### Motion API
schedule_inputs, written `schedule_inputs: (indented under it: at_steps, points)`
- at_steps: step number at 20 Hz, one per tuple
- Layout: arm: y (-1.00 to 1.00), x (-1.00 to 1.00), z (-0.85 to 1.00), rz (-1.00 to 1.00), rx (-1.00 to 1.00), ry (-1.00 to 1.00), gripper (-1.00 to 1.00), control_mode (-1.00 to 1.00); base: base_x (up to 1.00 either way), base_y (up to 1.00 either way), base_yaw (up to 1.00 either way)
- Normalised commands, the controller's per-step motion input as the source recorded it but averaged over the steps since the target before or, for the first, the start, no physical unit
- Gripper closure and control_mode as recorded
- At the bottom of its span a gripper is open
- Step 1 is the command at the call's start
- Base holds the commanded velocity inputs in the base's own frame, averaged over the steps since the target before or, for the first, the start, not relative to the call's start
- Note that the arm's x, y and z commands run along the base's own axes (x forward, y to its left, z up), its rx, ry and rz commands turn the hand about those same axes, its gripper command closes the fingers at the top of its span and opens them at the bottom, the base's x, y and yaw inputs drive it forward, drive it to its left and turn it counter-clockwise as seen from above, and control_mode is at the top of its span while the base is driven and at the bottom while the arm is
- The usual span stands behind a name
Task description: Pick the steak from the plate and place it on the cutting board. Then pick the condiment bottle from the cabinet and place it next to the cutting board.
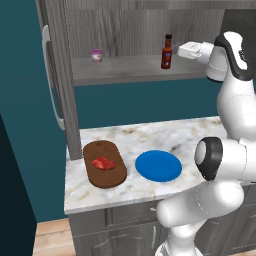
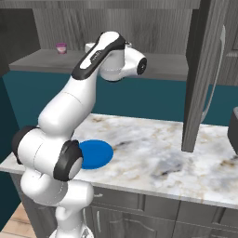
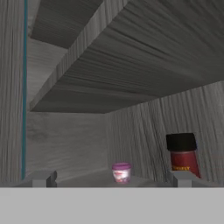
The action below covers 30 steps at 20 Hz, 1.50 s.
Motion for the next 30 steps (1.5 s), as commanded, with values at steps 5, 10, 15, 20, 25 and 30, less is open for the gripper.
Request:
schedule_inputs:
  at_steps: [5, 10, 15, 20, 25, 30]
  points:
    - [-0.04, 0.15, -0.01, 0.00, 0.00, 0.00, -1.00, -1.00, 0.00, 0.00, 0.00]
    - [0.00, 0.16, -0.04, 0.00, 0.00, 0.00, -1.00, -1.00, 0.00, 0.00, 0.00]
    - [0.00, 0.06, -0.01, 0.00, 0.00, 0.00, -1.00, -1.00, 0.00, 0.00, 0.00]
    - [0.00, 0.03, 0.00, 0.00, 0.00, 0.00, -1.00, -1.00, 0.00, 0.00, 0.00]
    - [0.00, 0.04, 0.00, 0.00, 0.00, 0.00, -1.00, -1.00, 0.00, 0.00, 0.00]
    - [0.00, 0.05, 0.00, 0.00, 0.00, 0.00, -1.00, -1.00, 0.00, 0.00, 0.00]
